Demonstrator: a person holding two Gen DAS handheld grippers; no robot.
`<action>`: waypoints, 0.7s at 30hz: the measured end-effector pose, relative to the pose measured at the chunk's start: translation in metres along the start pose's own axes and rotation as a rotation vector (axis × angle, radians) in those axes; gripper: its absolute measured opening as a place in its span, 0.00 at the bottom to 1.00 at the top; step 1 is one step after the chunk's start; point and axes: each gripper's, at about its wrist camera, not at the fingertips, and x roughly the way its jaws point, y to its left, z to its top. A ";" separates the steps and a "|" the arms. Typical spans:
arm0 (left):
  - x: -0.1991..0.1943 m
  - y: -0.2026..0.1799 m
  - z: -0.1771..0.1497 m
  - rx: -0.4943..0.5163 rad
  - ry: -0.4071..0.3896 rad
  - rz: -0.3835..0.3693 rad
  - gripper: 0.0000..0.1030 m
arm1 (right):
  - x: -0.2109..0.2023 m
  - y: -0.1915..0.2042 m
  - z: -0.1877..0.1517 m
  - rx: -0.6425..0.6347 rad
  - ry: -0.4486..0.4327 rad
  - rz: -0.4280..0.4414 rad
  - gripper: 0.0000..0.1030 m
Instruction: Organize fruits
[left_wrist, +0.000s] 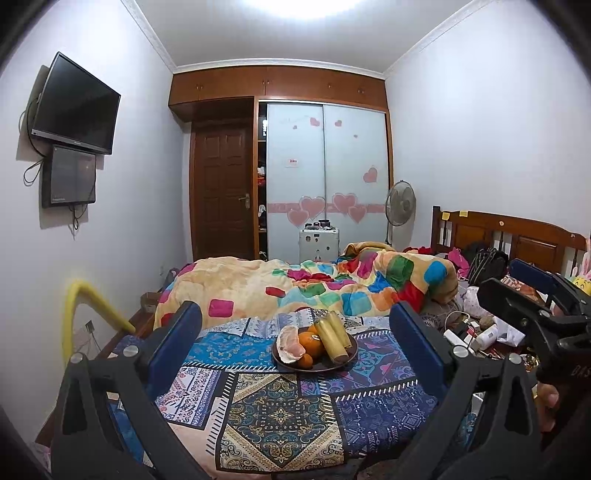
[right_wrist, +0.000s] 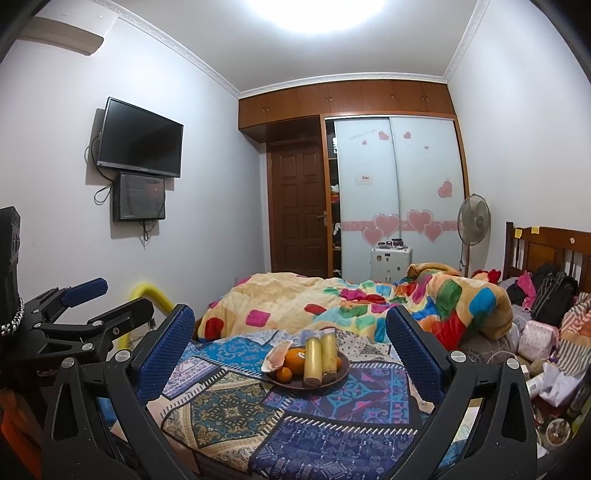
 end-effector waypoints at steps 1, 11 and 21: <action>0.000 0.000 0.000 0.001 -0.001 0.000 1.00 | 0.000 0.000 0.000 0.001 0.001 -0.001 1.00; 0.002 0.000 -0.001 0.002 0.002 -0.004 1.00 | 0.001 -0.003 -0.002 0.002 0.004 -0.009 1.00; 0.005 -0.001 -0.003 -0.002 0.008 -0.013 1.00 | 0.000 -0.004 -0.002 0.004 0.004 -0.010 1.00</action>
